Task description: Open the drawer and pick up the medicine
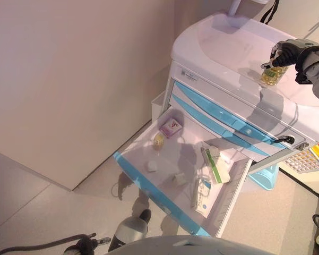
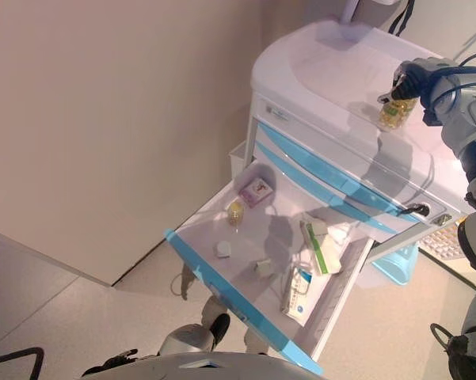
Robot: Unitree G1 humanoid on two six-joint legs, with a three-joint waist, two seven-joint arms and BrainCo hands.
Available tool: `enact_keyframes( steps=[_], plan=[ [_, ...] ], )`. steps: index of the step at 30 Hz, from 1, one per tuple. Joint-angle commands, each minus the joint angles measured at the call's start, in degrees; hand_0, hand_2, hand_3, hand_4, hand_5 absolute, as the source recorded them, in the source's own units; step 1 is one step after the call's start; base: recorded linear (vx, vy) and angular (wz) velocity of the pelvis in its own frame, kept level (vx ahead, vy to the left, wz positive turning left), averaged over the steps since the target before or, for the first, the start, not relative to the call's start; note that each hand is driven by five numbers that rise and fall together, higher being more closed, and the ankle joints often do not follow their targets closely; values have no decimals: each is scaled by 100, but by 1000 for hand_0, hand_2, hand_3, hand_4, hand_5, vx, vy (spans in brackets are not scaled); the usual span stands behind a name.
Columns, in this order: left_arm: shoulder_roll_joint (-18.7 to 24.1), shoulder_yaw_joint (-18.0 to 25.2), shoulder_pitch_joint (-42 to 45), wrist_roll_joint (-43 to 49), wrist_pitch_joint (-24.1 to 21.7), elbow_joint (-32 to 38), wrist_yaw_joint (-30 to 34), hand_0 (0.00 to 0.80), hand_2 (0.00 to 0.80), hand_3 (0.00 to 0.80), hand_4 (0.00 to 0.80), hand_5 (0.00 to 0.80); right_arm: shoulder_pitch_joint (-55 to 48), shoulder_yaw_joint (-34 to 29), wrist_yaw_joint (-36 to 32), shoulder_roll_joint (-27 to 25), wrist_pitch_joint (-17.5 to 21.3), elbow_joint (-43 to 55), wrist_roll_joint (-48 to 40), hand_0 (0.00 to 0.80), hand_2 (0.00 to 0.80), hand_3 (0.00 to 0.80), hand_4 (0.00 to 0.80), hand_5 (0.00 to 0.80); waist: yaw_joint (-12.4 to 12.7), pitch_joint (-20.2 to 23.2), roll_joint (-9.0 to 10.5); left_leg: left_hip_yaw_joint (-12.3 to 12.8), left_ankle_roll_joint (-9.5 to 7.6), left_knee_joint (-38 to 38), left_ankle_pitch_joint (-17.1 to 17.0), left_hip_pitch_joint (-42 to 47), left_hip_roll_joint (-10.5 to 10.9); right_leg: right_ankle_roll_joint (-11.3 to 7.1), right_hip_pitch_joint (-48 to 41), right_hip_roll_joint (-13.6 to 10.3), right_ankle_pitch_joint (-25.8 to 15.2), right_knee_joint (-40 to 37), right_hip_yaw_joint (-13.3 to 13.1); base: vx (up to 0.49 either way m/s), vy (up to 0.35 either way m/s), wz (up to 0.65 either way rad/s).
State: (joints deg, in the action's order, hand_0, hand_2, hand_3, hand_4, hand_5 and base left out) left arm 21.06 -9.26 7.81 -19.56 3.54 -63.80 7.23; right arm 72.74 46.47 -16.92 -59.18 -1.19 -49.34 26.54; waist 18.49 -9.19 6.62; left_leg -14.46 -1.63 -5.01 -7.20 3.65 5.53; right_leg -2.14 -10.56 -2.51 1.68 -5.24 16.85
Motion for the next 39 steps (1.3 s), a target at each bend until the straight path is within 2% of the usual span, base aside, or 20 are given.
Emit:
enact_keyframes(
  steps=[1, 7, 19, 23, 39],
  plan=[
    [246, -203, 144, 137, -78, -27, 73, 0, 0, 0, 0, 0, 562, 352, -49, -135, -16, 13, 164, 800, 800, 800, 800, 800, 63, 278, 144, -33, -20, 63, 680, 307, 120, -167, 160, -93, -159, 366, -31, 0, 0, 0],
    [243, -216, 163, 144, -86, -49, 83, 0, 0, 0, 0, 0, 489, 324, 83, -157, 15, -62, 261, 800, 800, 800, 800, 800, 62, 265, 127, -33, -20, 64, 678, 317, 115, -162, 155, -90, -163, 359, -33, 0, 0, 0],
    [235, -245, 218, 186, -111, -37, 96, 0, 0, 0, 0, 0, 207, 57, 785, -261, -324, -155, 632, 800, 800, 800, 800, 800, 92, 232, 79, -56, -20, 71, 668, 300, 118, -176, 162, -95, -171, 338, -16, 2, 0, 1],
    [243, -250, 220, 193, -105, -20, 108, 0, 0, 0, 0, 0, 93, -23, 712, -258, -441, -107, 656, 800, 800, 800, 800, 800, 88, 214, 61, -48, -22, 76, 669, 290, 119, -183, 169, -100, -174, 331, -31, 11, 1, 4],
    [252, -321, 151, 177, -163, 37, 149, 0, 0, 0, 0, 0, -388, -320, 633, -16, -437, -360, 561, 800, 800, 800, 800, 800, 83, 122, -16, -5, -35, 79, 670, 258, 109, -200, 225, -111, -205, 312, -79, 0, 0, 0]
  ],
)
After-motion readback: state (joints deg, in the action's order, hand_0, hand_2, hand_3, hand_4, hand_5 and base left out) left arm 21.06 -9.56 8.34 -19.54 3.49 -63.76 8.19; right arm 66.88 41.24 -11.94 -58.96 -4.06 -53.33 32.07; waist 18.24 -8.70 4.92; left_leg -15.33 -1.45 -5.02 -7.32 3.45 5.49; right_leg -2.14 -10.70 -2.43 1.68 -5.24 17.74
